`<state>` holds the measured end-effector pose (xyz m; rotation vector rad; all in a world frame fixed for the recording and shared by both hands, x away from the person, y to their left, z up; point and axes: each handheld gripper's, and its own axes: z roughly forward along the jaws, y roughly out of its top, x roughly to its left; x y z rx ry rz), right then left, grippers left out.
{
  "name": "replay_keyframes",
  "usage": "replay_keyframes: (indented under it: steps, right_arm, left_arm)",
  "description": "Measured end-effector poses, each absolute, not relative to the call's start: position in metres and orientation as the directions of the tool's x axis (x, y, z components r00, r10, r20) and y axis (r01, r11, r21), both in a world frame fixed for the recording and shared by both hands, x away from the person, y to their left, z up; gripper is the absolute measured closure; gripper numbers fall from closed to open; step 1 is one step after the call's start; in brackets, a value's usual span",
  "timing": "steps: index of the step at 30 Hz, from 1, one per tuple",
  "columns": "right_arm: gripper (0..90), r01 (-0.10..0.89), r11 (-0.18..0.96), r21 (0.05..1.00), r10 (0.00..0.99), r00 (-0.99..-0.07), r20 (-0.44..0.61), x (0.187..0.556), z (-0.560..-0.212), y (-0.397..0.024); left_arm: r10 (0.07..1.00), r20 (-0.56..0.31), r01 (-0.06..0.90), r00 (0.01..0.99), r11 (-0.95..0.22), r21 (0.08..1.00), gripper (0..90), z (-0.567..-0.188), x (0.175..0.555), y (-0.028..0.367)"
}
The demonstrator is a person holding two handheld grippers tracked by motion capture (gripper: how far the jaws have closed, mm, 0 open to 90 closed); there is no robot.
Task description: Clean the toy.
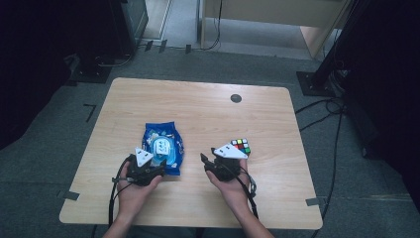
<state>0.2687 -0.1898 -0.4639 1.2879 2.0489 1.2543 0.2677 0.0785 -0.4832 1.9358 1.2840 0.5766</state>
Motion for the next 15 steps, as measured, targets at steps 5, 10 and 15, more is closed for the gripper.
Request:
replay_keyframes:
  steps: [5, 10, 15]
  right_arm:
    - [42.9, 0.492, 0.143, 0.859, 0.879, -0.461, 0.118, 0.266, -0.462, -0.208]
    - [30.2, 0.463, 0.104, 0.88, 0.909, -0.403, 0.105, 0.261, -0.456, -0.234]
    - [18.7, 0.483, 0.083, 0.871, 0.934, -0.343, 0.101, 0.261, -0.456, -0.252]
  left_arm:
    - [0.915, -0.022, 0.592, 0.402, -0.241, 0.769, 44.1, -0.491, 0.267, 0.077]
    - [0.921, -0.029, 0.601, 0.387, -0.228, 0.766, 44.7, -0.494, 0.268, 0.083]
    - [0.922, -0.035, 0.601, 0.385, -0.222, 0.768, 44.7, -0.496, 0.267, 0.088]
